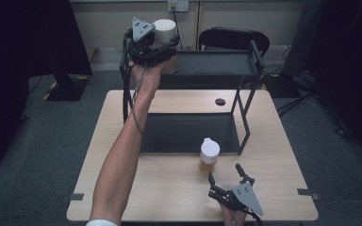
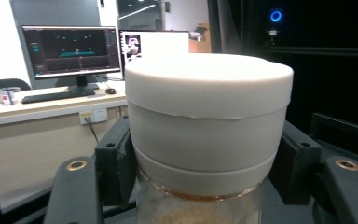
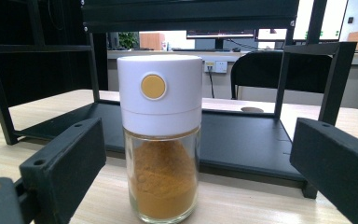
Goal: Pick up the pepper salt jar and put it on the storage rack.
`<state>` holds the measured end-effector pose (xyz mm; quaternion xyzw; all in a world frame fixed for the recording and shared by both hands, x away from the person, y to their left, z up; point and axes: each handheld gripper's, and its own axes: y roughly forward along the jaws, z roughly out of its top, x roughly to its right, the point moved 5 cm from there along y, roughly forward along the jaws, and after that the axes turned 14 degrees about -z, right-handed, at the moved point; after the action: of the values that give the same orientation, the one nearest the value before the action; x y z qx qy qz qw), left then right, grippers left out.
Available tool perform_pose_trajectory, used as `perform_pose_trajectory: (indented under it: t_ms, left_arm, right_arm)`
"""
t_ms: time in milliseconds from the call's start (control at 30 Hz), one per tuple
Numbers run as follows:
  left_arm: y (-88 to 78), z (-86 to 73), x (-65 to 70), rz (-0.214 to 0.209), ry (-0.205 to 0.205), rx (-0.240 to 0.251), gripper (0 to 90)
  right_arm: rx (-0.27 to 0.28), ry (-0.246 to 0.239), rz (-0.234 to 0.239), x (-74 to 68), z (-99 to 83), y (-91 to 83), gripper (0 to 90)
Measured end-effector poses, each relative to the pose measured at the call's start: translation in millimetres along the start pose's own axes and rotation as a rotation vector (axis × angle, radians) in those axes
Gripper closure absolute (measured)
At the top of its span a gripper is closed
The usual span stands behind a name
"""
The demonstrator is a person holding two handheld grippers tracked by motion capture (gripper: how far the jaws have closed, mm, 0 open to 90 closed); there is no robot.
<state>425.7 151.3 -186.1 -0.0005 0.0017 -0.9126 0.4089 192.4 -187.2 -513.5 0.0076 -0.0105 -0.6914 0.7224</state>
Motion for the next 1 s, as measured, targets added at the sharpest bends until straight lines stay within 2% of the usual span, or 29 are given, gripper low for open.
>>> perform_pose_trajectory:
  t_ms: [233,367,433,667,767,833,1000]
  left_arm:
    - [1.0,-0.8,-0.1,-0.001,-0.005,0.003,35.0]
    - [-0.6,-3.8,0.2,-0.007,-0.026,0.041,33.1]
    - [-1.5,-3.4,2.3,0.001,-0.018,0.050,28.9]
    - [-7.7,-7.1,8.3,-0.018,0.000,0.083,15.1]
    - [-9.0,-10.9,12.8,-0.001,0.030,0.074,8.1]
    - [-11.4,-13.0,14.3,-0.001,0.028,0.082,4.0]
    - [-22.4,-15.5,19.6,0.011,0.035,0.105,0.2]
  right_arm:
    - [0.000,0.000,0.000,0.0,0.0,0.0,2.1]
    - [0.000,0.000,0.000,0.1,0.0,0.1,2.1]
    - [0.000,0.000,0.000,0.0,0.0,0.0,2.1]
    - [0.000,0.000,0.000,0.0,0.0,0.0,2.1]
    - [0.000,0.000,0.000,0.0,0.0,0.0,2.1]
    - [0.000,0.000,-0.002,-0.2,0.0,0.0,2.1]
    - [0.001,-0.001,-0.004,-0.4,-0.1,0.0,2.2]
